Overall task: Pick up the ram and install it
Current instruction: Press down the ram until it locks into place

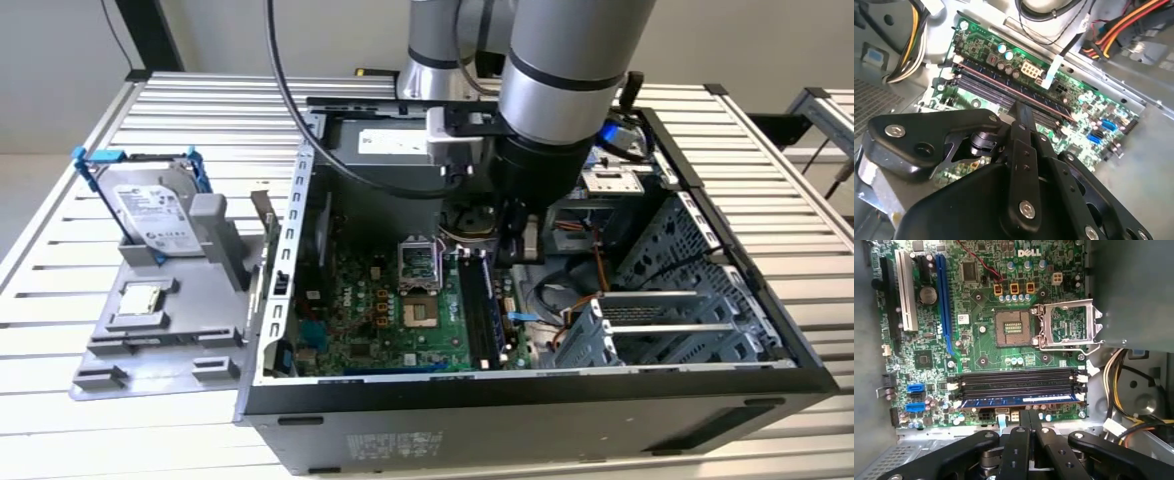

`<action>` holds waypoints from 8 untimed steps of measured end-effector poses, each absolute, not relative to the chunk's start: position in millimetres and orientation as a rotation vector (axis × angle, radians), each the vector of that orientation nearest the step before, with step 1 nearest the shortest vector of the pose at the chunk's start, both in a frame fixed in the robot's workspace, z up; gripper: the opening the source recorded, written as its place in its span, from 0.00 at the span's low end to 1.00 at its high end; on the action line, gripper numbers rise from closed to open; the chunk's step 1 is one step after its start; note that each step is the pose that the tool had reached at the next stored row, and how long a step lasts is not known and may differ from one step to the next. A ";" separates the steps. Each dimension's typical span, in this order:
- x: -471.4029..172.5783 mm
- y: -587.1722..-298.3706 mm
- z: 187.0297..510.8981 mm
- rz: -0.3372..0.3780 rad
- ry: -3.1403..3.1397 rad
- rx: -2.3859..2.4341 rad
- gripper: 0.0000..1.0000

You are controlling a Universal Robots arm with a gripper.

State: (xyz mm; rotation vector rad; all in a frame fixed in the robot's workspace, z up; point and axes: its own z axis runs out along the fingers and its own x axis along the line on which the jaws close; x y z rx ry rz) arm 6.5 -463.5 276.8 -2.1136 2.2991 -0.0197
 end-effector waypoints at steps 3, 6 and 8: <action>6.6 -463.5 280.7 -0.019 2.299 -2.113 0.00; 6.6 -463.5 280.7 -0.019 2.298 -2.113 0.00; 6.5 -463.5 280.7 -0.019 2.298 -2.113 0.00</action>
